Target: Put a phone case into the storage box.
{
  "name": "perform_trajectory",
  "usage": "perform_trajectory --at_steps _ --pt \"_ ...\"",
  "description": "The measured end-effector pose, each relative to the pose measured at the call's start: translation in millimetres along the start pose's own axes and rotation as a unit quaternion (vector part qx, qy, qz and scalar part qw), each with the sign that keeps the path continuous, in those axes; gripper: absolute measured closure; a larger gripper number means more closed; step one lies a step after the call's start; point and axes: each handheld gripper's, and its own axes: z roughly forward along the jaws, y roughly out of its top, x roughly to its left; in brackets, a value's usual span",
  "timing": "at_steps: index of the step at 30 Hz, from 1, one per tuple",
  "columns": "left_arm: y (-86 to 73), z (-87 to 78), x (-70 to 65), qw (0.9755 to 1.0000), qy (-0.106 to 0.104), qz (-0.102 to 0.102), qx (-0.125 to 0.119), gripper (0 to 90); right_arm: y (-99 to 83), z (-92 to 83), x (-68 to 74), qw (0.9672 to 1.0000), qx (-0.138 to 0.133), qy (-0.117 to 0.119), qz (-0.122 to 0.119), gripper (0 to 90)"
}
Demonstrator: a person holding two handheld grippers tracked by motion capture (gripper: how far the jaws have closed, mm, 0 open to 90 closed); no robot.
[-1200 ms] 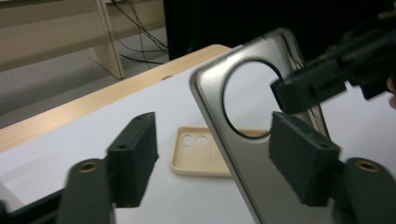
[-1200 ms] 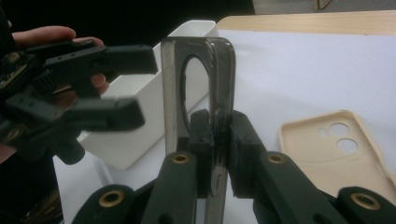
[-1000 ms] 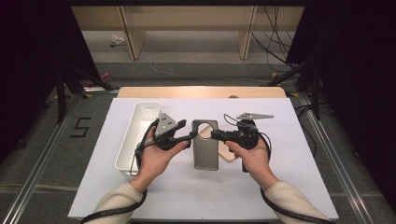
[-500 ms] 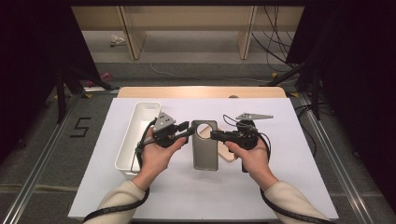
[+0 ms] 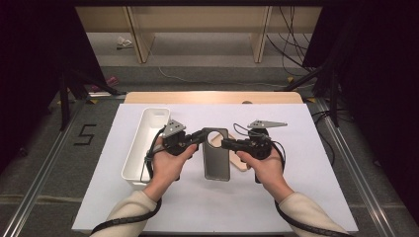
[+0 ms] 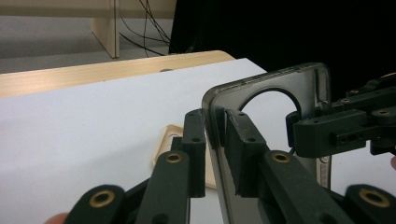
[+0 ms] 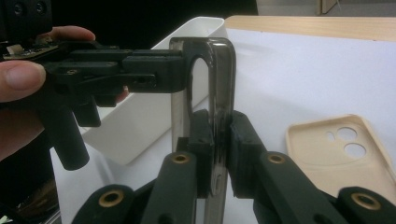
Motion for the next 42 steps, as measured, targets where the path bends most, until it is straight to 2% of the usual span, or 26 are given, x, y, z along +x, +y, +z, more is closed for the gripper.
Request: perform_trajectory --at_steps 12,18,23,28,32,35,37,42 --pt "-0.9 -2.9 -1.6 0.9996 0.024 -0.012 -0.012 86.2 -1.7 3.6 4.8 0.9999 0.005 -0.001 -0.016 81.5" --pt "0.5 -5.0 -8.8 0.9988 0.042 -0.001 -0.026 87.3 -1.6 3.7 5.4 0.9998 0.002 -0.003 -0.02 81.5" --pt "1.7 -5.8 -12.2 0.9981 0.055 0.007 -0.028 87.9 -1.6 3.9 5.4 0.9998 0.0 -0.004 -0.022 81.3" --pt "2.4 -6.0 -12.7 0.9971 0.068 0.015 -0.031 88.7 -2.0 6.8 10.6 0.999 0.0 -0.009 -0.045 80.2" --pt "6.1 -7.6 -12.9 0.9956 0.082 0.032 -0.034 89.0 -2.8 9.0 14.8 0.9974 -0.002 -0.011 -0.071 70.2" --pt "9.1 -9.7 -10.7 0.994 0.094 0.04 -0.039 89.1 -2.4 9.0 17.7 0.9956 -0.003 -0.016 -0.092 56.7" --pt "11.1 -11.3 -7.9 0.9933 0.101 0.038 -0.042 89.1 -2.1 8.5 19.1 0.9944 -0.006 -0.021 -0.103 43.3" --pt "14.1 -14.3 -3.6 0.9922 0.11 0.035 -0.047 89.1 -2.1 6.1 20.8 0.9916 -0.006 -0.022 -0.127 31.0"
